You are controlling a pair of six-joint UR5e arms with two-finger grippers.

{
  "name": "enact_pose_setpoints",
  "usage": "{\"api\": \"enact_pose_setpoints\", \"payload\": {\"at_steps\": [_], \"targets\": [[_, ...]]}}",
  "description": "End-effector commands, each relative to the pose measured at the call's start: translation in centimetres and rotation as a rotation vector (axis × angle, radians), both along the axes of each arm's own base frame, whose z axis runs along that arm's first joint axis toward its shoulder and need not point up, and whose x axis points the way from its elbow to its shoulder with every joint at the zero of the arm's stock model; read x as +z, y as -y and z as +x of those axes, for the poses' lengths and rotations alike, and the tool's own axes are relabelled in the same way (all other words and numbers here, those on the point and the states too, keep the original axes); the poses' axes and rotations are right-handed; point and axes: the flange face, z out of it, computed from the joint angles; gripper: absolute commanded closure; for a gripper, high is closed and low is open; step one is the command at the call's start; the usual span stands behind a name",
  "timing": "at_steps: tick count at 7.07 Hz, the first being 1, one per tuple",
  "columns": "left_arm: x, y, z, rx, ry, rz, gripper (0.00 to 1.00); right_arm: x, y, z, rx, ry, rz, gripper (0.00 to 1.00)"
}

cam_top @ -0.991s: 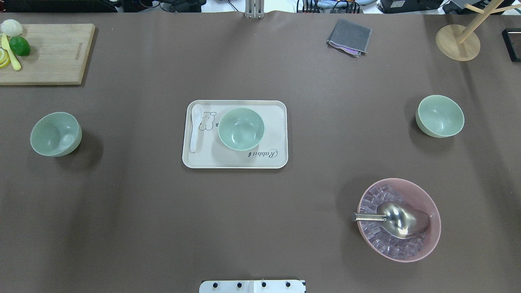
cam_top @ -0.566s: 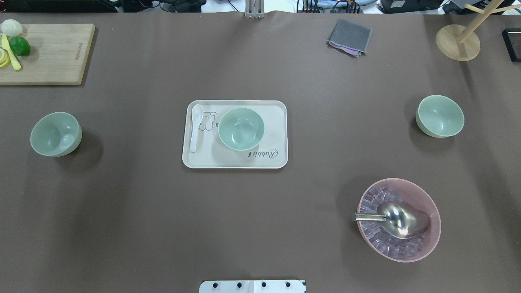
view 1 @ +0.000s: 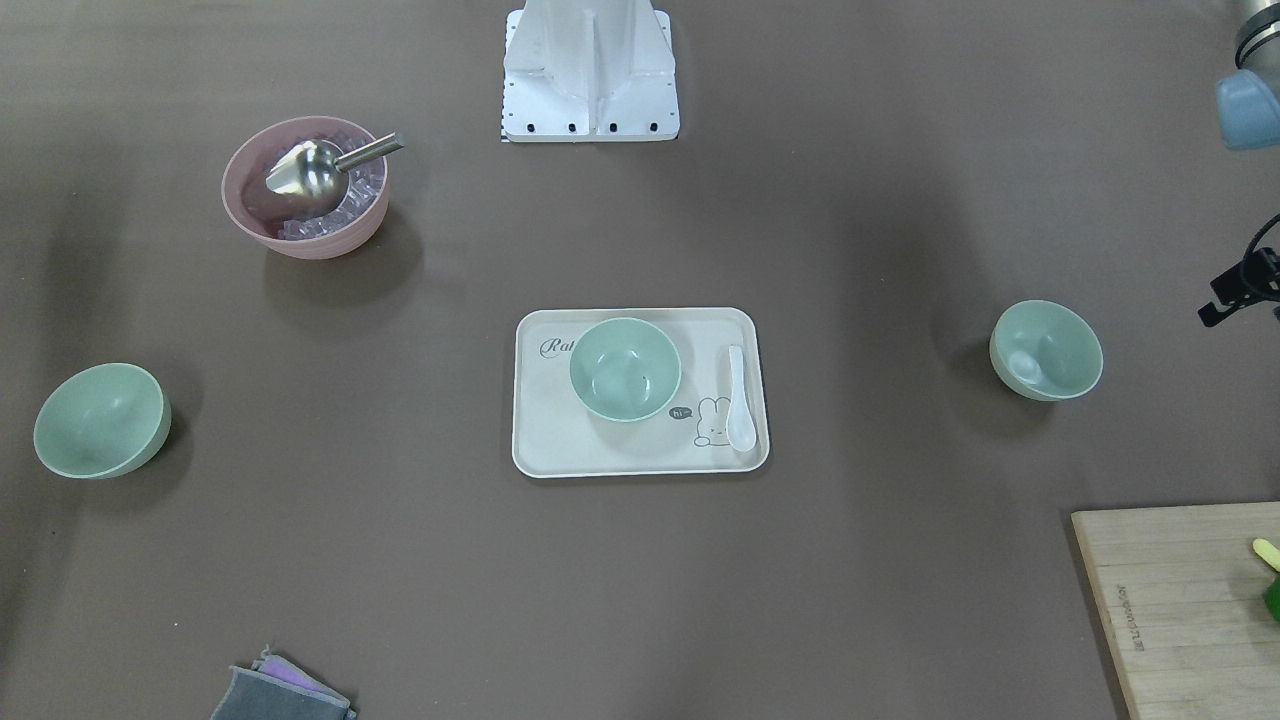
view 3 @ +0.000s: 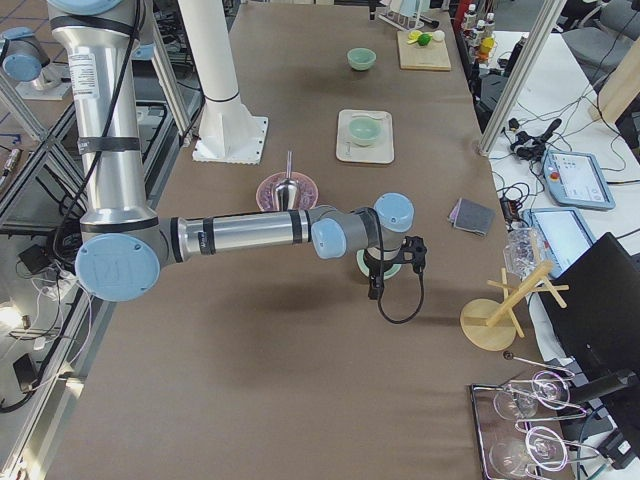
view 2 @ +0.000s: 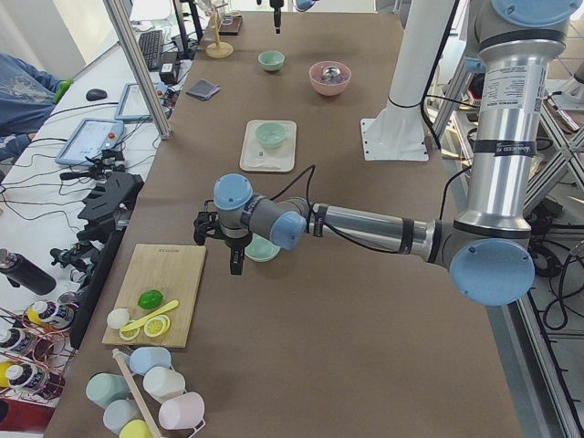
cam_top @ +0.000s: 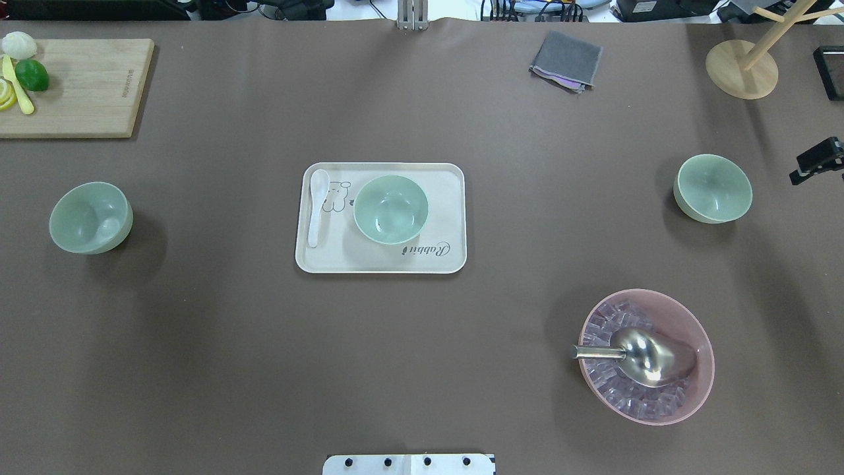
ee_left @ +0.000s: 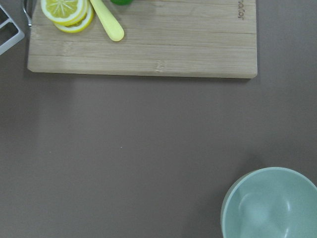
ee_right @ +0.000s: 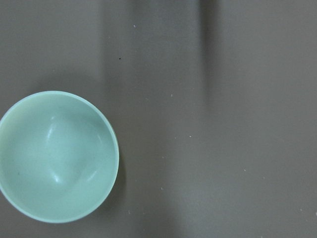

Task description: Stack green bowls together

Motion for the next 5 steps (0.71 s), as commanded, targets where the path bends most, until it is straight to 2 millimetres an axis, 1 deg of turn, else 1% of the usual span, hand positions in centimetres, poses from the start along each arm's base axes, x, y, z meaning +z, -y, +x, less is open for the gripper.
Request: {"api": "enact_pose_setpoints", "payload": {"at_steps": [1,2,3,4,5], "targets": [[-0.4,1.2,1.0,0.002,0.000,-0.002,0.02,2.9,4.4,-4.9,-0.042,-0.020,0.018,0.01],[-0.7,1.3,1.0,-0.001,-0.001,-0.001,0.02,2.1,5.3,-7.2,0.007,-0.012,-0.021,0.03],[-0.6,1.1,1.0,-0.002,0.000,-0.001,0.02,1.3,5.2,-8.6,0.020,-0.019,-0.035,0.04],[-0.1,1.3,1.0,0.002,0.003,-0.006,0.02,1.6,4.8,-9.0,0.013,-0.022,-0.038,0.06],[0.1,1.4,1.0,0.001,0.004,-0.012,0.02,1.6,4.7,-9.0,0.012,-0.021,-0.035,0.13]]}}
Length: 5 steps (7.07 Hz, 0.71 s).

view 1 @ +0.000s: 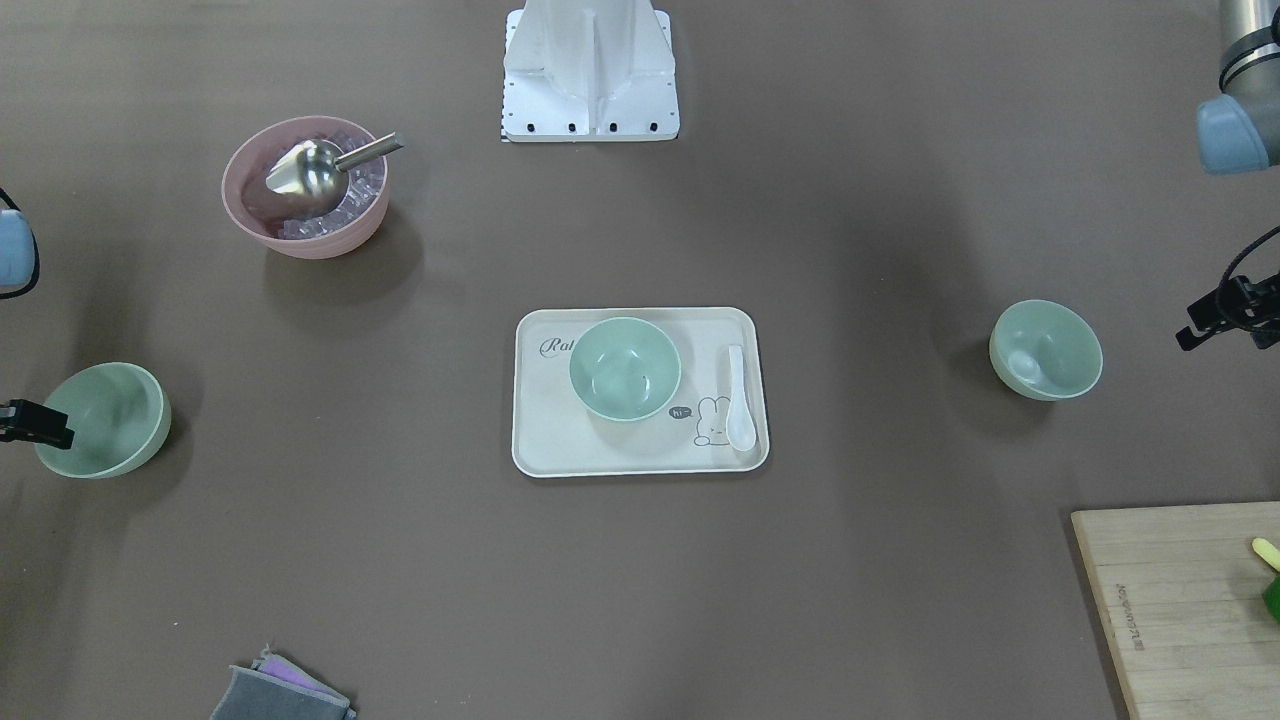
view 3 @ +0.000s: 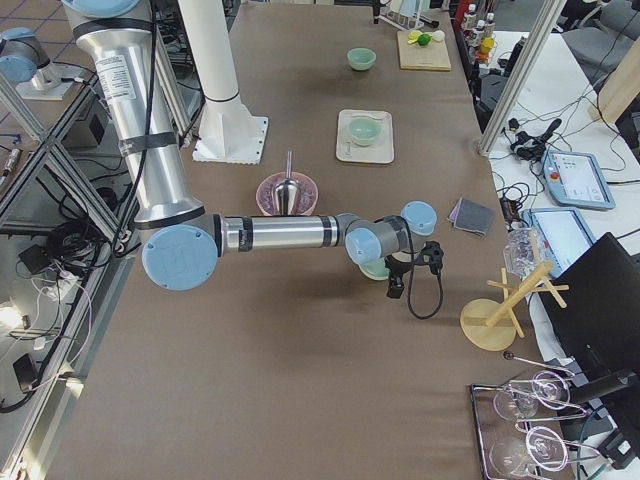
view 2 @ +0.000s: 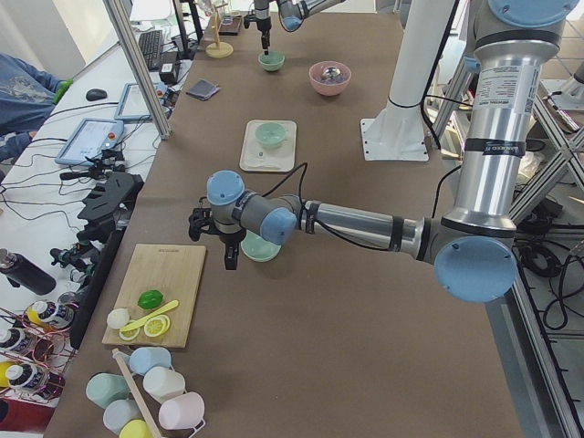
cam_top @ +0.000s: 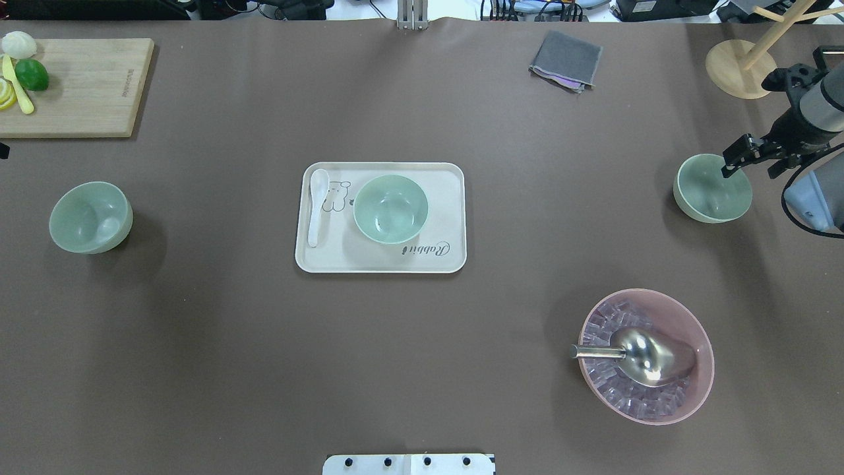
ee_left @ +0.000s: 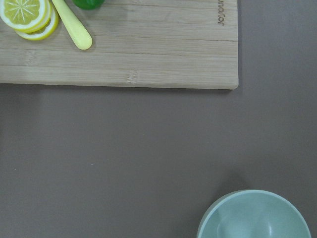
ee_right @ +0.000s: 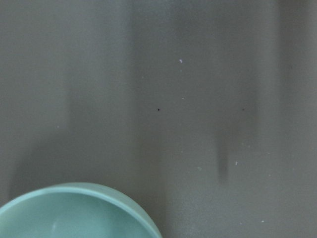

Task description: Stack green bowls together

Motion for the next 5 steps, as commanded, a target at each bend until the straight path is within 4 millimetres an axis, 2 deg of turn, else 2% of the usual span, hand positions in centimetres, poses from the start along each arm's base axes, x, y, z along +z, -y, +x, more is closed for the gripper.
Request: {"api": "enact_pose_setpoints", "payload": {"at_steps": [1,4,5], "targets": [[0.33,0.14,0.05,-0.001,0.000,-0.009,0.02,0.15,-0.38,-0.38,-0.001,0.002,-0.004,0.32],[0.32,0.20,0.07,-0.001,0.000,-0.009,0.02,0.37,-0.91,-0.50,-0.006,0.006,-0.011,0.92],[0.57,0.21,0.06,-0.001,0.003,-0.012,0.03,-0.34,-1.11,-0.60,-0.013,0.030,-0.010,1.00]]}}
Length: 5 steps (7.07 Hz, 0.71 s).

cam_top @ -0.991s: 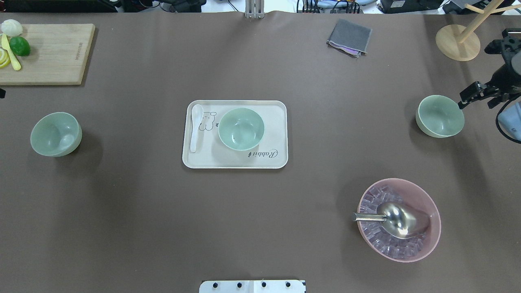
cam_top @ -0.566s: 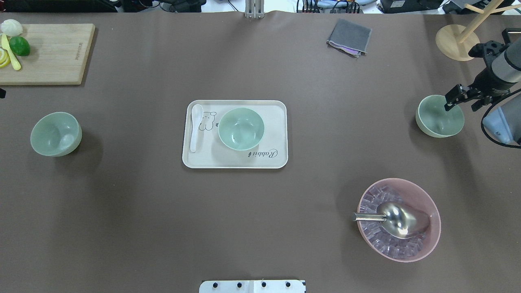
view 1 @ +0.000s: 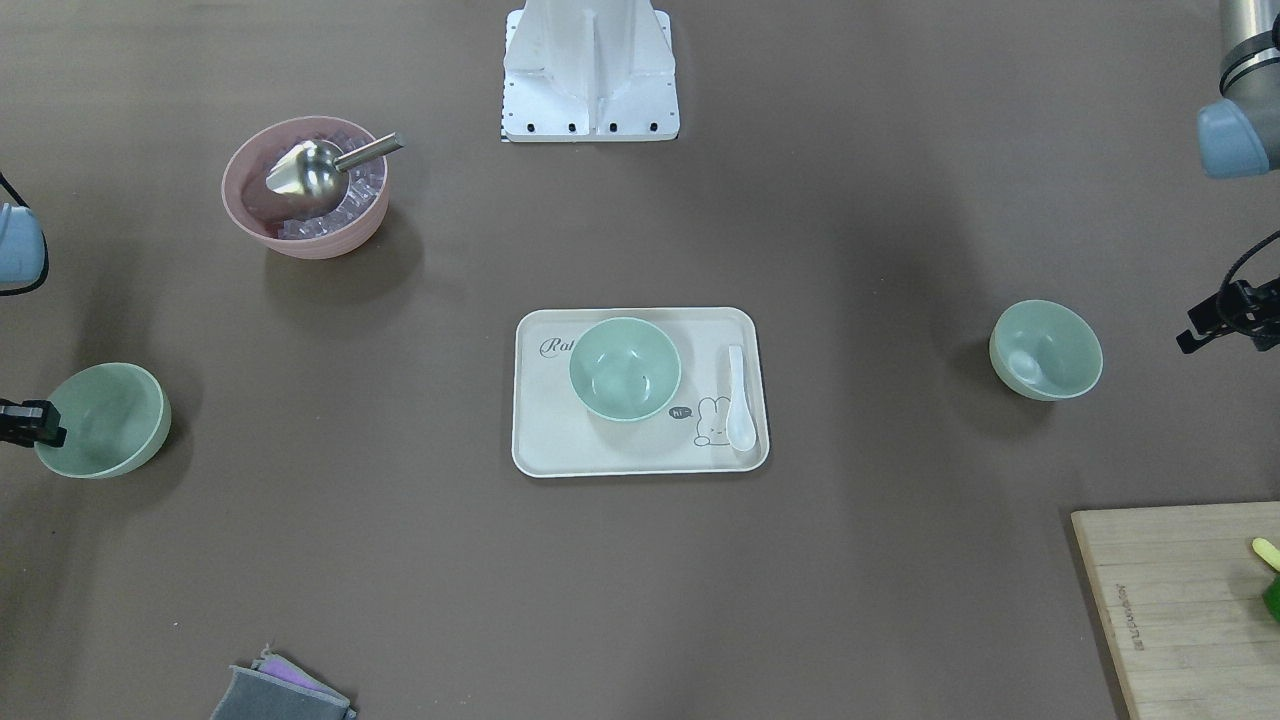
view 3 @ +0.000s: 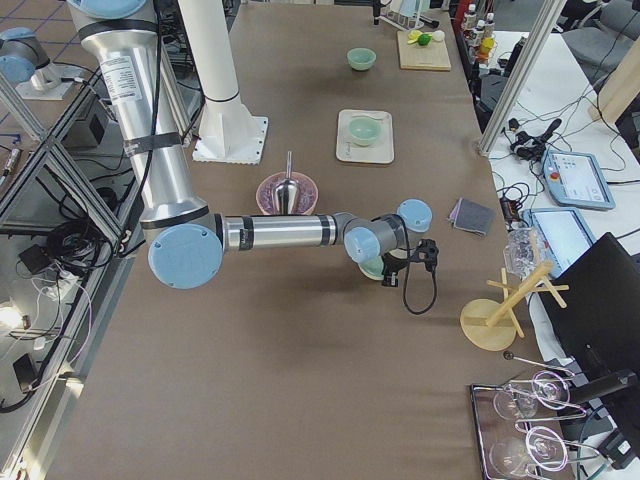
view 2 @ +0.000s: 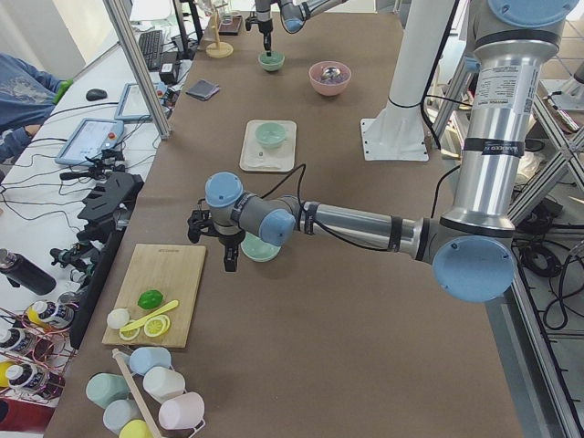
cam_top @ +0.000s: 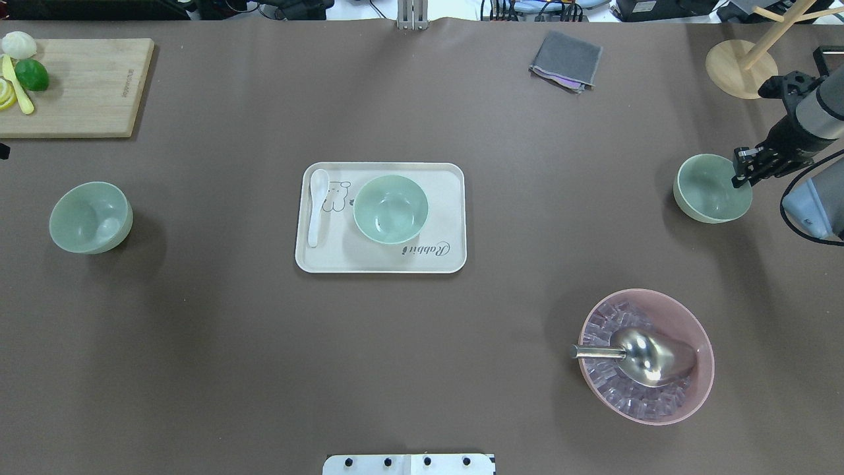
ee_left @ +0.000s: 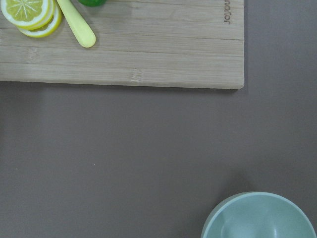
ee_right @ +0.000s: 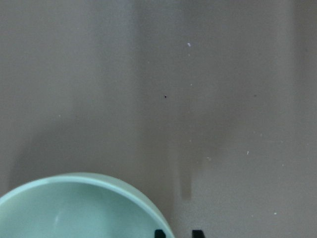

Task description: Stack green bowls together

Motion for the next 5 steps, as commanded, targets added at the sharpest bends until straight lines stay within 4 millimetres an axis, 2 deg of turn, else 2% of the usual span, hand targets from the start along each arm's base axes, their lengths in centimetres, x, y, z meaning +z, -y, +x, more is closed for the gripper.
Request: {"api": "enact_pose_setpoints", "payload": {"at_steps": [1,2,3,4,5], "targets": [[0.6,0.1,0.0,0.002,0.003,-0.009,0.03,-2.3,-0.3,-0.3,-0.019,0.063,0.013,1.00],[0.9,0.1,0.0,0.001,0.007,-0.014,0.03,-4.2,-0.5,-0.2,-0.024,0.091,0.028,1.00],[2.2,0.3,-0.3,-0.013,0.060,-0.014,0.03,-5.7,-0.4,-0.6,0.023,0.111,-0.009,1.00],[2.8,0.2,0.8,0.005,0.075,-0.014,0.07,-11.0,0.2,-1.0,0.083,0.164,-0.021,1.00],[2.7,-0.3,3.6,0.052,0.072,-0.016,0.08,-17.0,0.7,-3.0,0.136,0.209,-0.041,1.00]]}}
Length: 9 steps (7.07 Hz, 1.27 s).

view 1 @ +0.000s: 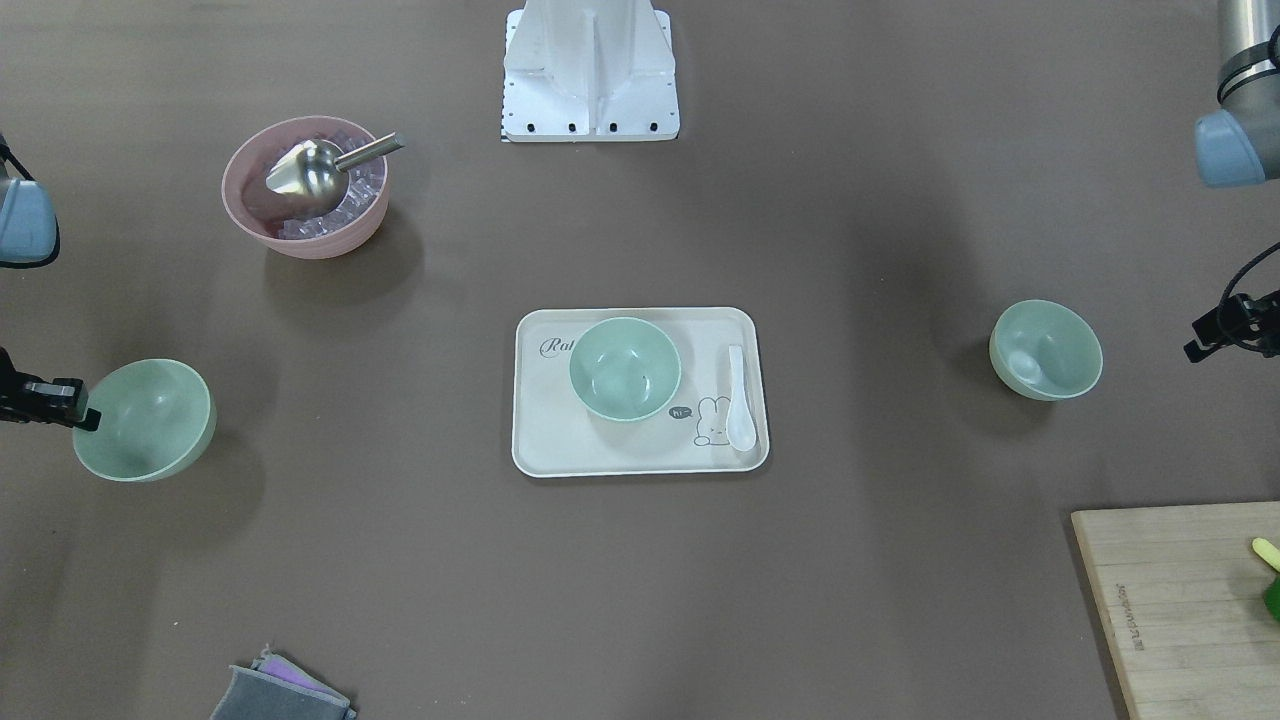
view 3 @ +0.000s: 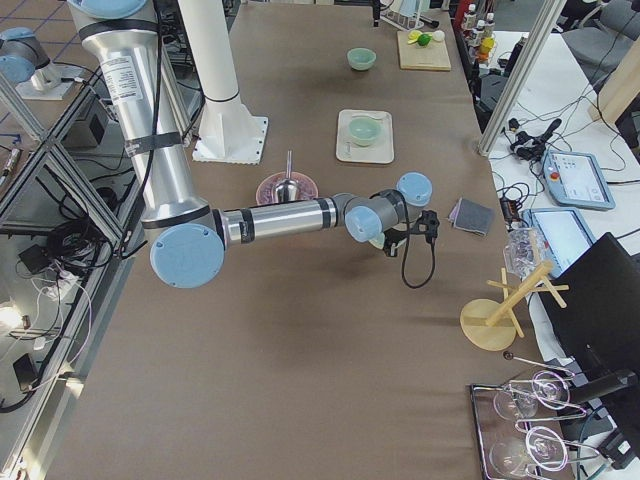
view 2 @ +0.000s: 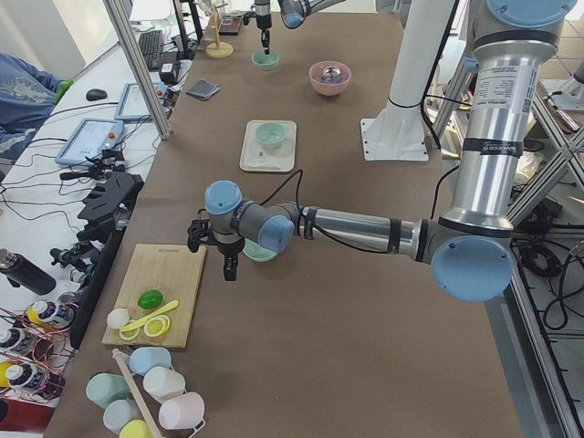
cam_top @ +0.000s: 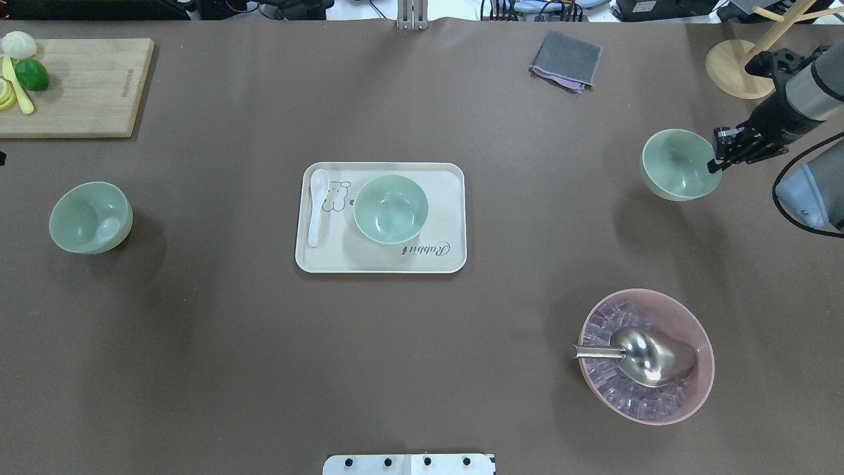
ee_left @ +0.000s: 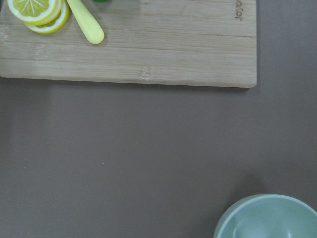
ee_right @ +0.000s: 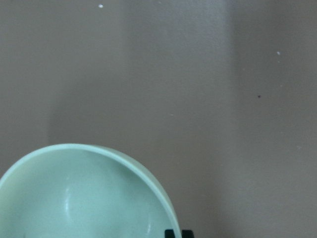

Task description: Stack green bowls together

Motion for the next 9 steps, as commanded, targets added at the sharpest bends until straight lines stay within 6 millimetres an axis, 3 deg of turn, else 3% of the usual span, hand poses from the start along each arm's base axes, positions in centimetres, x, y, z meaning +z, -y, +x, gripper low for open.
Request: {"api": "enact_pose_setpoints", "payload": {"at_steps": [1,2,3,4,5,7,9], "targets": [[0.1,-1.0,5.2,0.086,0.000,0.005,0.12,-11.0,0.2,-5.5,0.079,0.084,-0.061,1.00],[-0.3,-1.5,7.2,0.122,-0.005,0.013,0.16,-14.9,0.2,-9.7,0.106,0.075,-0.047,1.00],[-0.8,-1.8,8.7,0.146,-0.009,0.019,0.23,-17.1,-0.9,-13.0,0.098,0.080,-0.049,1.00],[-0.7,-1.9,9.2,0.156,-0.008,0.019,0.28,-18.8,-1.2,-14.8,0.094,0.079,-0.018,1.00],[-0.5,-2.1,9.8,0.166,-0.007,0.014,0.30,-19.1,-1.8,-16.3,0.093,0.074,-0.022,1.00],[-0.5,-2.2,10.0,0.169,-0.009,0.010,0.52,-23.2,-3.0,-20.5,0.131,0.079,-0.005,1.00],[0.0,-2.2,10.0,0.169,-0.005,0.000,0.86,-25.4,-3.5,-22.1,0.125,0.093,0.009,1.00]]}}
